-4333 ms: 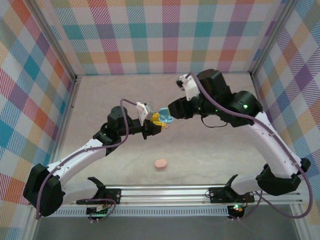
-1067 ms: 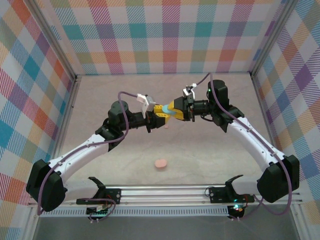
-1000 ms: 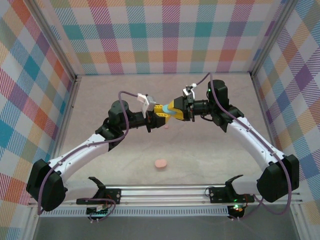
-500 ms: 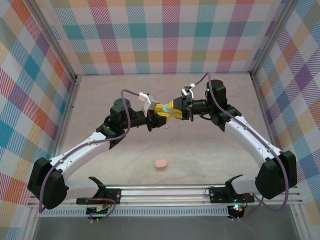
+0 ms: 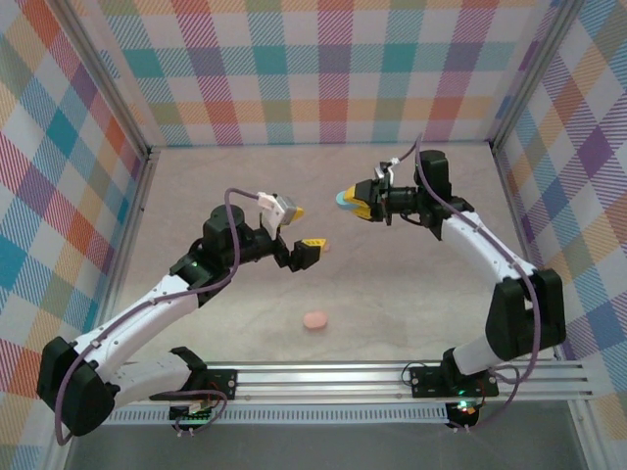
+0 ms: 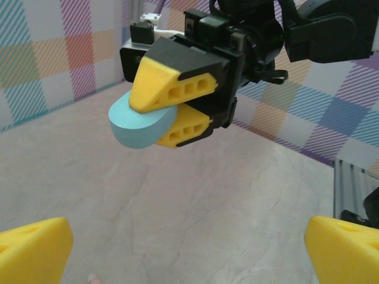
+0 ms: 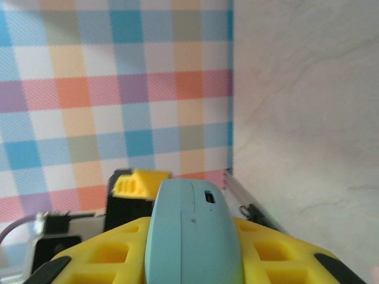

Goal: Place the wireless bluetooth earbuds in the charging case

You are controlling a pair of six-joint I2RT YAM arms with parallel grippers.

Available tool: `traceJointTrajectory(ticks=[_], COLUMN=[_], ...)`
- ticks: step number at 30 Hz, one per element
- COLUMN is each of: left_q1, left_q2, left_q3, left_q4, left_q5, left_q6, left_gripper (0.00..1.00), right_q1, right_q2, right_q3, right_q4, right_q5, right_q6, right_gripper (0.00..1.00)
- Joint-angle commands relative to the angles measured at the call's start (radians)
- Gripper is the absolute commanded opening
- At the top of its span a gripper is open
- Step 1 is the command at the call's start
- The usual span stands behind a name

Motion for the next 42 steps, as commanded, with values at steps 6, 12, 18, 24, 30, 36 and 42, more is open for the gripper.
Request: traceJointTrajectory(ticks=[6, 12, 18, 24, 30, 36, 42], left_q1=[-0.005, -0.005, -0.004, -0.003, -0.003, -0.003, -0.002], left_q2=[-0.033, -0.045, -0.045, -0.034, -0.025, -0.020, -0.029], left_q3=[-0.068, -0.107, -0.136, -0.158, -0.158, -0.160, -0.151], left_q4=[-0.085, -0.066, -0.043, -0.011, 0.005, 0.006, -0.046], left_q5=[-0.073, -0.091, -0.104, -0.109, -0.109, -0.110, -0.161], left_q6=[-0.005, -0.016, -0.018, -0.019, -0.018, -0.013, -0.012], left_gripper=[1.00, 1.00, 1.00, 1.00, 1.00, 1.00, 1.00], right_q1=[-0.027, -0.030, -0.029, -0.029, -0.025, -0.025, -0.025], right_q2=[0.269, 0.459, 0.588, 0.628, 0.625, 0.584, 0.512], right_q3=[0.050, 0.123, 0.230, 0.293, 0.311, 0.308, 0.299], right_q4=[-0.098, -0.164, -0.328, -0.496, -0.597, -0.641, -0.674], right_q5=[0.099, 0.165, 0.254, 0.405, 0.512, 0.588, 0.640], right_q6=[-0.362, -0.426, -0.471, -0.535, -0.568, -0.577, -0.569], right_gripper=[0.27, 0.27, 0.28, 0.37, 0.43, 0.48, 0.53])
